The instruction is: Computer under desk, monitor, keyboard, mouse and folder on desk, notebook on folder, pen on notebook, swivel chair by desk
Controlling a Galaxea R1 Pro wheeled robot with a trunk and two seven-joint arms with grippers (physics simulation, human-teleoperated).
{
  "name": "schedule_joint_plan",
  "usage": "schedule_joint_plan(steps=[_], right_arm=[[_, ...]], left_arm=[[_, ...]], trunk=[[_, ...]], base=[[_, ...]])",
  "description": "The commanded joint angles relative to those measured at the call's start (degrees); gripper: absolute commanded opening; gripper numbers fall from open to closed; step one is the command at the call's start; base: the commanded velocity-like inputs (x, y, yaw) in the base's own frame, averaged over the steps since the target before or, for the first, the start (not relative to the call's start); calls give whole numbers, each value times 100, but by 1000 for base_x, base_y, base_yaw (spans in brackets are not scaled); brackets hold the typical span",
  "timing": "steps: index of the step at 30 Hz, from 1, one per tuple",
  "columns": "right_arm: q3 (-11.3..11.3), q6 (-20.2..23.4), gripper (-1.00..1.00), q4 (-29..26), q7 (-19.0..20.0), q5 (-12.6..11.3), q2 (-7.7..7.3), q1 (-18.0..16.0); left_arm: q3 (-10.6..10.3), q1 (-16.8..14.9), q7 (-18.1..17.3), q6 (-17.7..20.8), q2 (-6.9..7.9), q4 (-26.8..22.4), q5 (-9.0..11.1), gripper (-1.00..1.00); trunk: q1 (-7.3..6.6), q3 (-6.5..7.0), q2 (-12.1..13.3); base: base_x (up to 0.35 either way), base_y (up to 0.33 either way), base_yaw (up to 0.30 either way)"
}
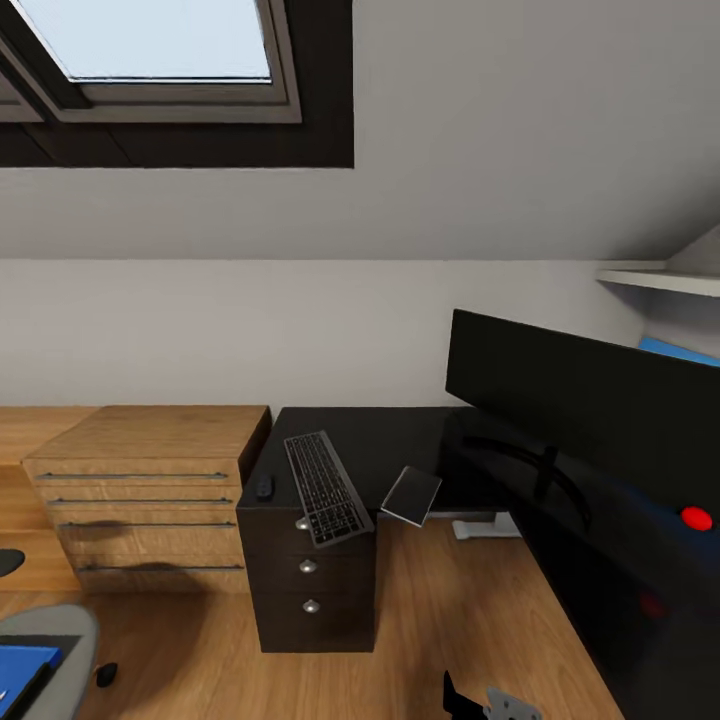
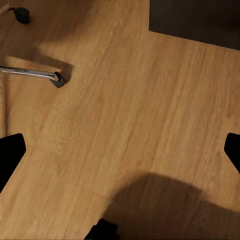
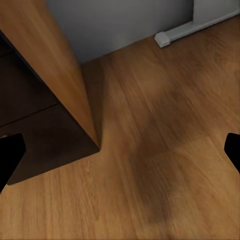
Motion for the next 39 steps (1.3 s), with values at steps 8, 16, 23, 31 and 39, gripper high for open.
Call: schedule_joint_plan(steps=[8,16,23,31,39], right_arm=[[-21,-21,100,1,56,-26,1,-3],[362,-684,100,-17,82,183,-33,-3],[656,-256,100,-2194,46,204,-22,-12],[607,4191,100,-5625,31,173,-34,-12],[518,6932,100,-7624,43,151,-10,-12]], left_arm=[[-47,-8,34,-28,-10,-2,67,100],[-47,-8,26,-32,-1,-10,66,100],[-36,-8,50,194,198,-2135,37,100],[302,-8,126,1607,186,-3915,3,100],[622,-15,124,1977,23,-4874,-140,100]], trunk=[[-176,136,318],[-352,279,639],[-506,405,920],[-681,548,1240],[-857,692,1561]], base=[[0,0,-6],[0,0,0],[0,0,0],[0,0,0],[0,0,0]])
